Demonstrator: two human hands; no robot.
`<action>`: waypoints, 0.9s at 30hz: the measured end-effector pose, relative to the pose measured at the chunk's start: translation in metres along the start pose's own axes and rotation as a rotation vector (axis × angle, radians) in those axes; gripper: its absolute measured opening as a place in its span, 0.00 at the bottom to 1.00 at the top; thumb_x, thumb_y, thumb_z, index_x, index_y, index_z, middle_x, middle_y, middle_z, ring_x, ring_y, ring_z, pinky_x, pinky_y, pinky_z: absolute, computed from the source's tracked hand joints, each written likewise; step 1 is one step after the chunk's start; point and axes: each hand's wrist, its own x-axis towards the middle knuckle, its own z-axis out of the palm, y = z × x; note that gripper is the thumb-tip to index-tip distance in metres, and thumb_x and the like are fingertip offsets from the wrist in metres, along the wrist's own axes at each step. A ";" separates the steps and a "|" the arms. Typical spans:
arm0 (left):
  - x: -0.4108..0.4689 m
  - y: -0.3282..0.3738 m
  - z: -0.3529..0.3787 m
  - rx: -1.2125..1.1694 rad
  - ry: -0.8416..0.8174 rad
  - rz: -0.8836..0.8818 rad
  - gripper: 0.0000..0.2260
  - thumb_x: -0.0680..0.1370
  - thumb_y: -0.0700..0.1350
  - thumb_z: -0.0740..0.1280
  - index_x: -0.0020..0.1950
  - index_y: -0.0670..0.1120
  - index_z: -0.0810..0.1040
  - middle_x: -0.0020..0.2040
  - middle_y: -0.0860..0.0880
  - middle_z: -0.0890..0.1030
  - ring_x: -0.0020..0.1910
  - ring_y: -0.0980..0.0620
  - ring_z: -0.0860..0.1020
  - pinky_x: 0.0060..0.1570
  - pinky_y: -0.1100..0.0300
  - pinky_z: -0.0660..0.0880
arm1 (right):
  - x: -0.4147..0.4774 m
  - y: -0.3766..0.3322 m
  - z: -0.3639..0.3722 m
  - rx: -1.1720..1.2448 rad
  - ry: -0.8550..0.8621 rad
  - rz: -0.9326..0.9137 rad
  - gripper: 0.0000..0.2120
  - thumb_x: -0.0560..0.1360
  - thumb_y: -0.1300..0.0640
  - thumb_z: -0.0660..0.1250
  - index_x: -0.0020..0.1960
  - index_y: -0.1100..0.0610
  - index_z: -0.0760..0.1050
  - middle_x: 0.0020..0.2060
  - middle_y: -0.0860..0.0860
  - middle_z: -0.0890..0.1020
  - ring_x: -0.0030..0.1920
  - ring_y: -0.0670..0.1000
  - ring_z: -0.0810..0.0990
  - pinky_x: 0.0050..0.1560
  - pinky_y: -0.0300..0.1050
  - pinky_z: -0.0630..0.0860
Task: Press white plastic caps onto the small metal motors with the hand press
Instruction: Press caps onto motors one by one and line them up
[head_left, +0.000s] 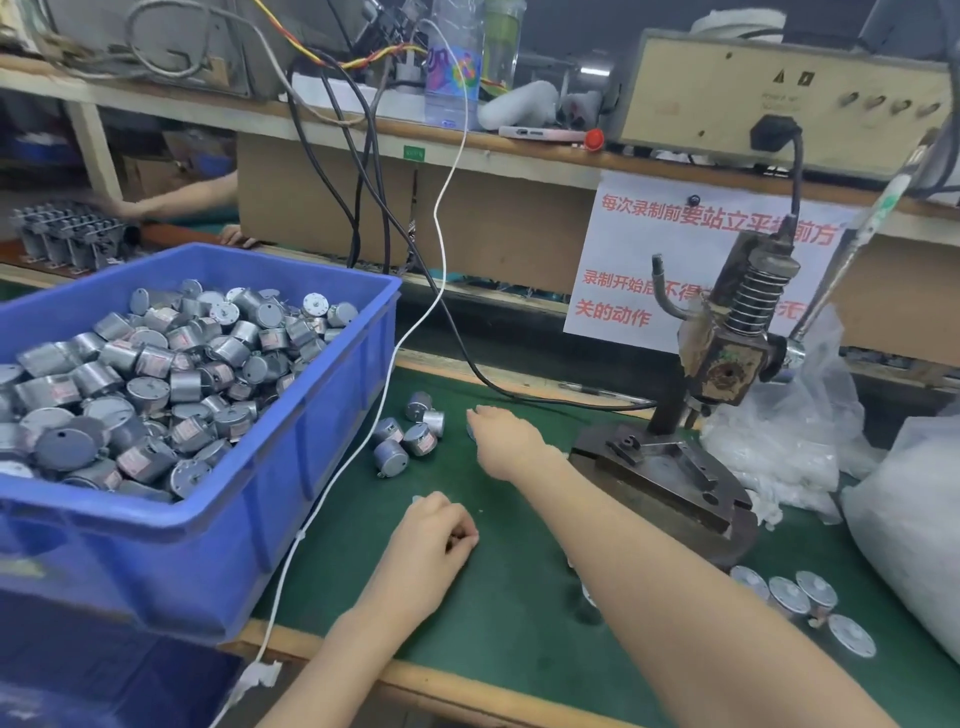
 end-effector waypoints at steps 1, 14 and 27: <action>-0.001 0.000 0.000 -0.018 0.006 0.004 0.03 0.75 0.41 0.67 0.45 0.42 0.78 0.39 0.59 0.67 0.39 0.64 0.67 0.48 0.73 0.60 | 0.001 -0.001 0.003 -0.002 0.006 0.012 0.22 0.76 0.68 0.56 0.69 0.63 0.61 0.68 0.57 0.65 0.67 0.57 0.64 0.58 0.50 0.69; 0.003 -0.005 -0.007 -0.287 0.317 -0.243 0.06 0.76 0.38 0.66 0.39 0.45 0.78 0.40 0.51 0.75 0.39 0.59 0.75 0.41 0.76 0.66 | -0.001 0.018 0.003 -0.004 0.105 -0.054 0.14 0.77 0.58 0.63 0.59 0.62 0.66 0.56 0.58 0.75 0.56 0.59 0.73 0.48 0.48 0.65; 0.004 -0.007 -0.005 -0.125 0.134 -0.162 0.05 0.71 0.41 0.72 0.46 0.45 0.80 0.39 0.56 0.72 0.41 0.60 0.70 0.43 0.73 0.65 | -0.071 -0.016 0.026 1.066 0.394 0.193 0.10 0.78 0.50 0.60 0.57 0.52 0.71 0.50 0.47 0.78 0.52 0.50 0.77 0.52 0.43 0.71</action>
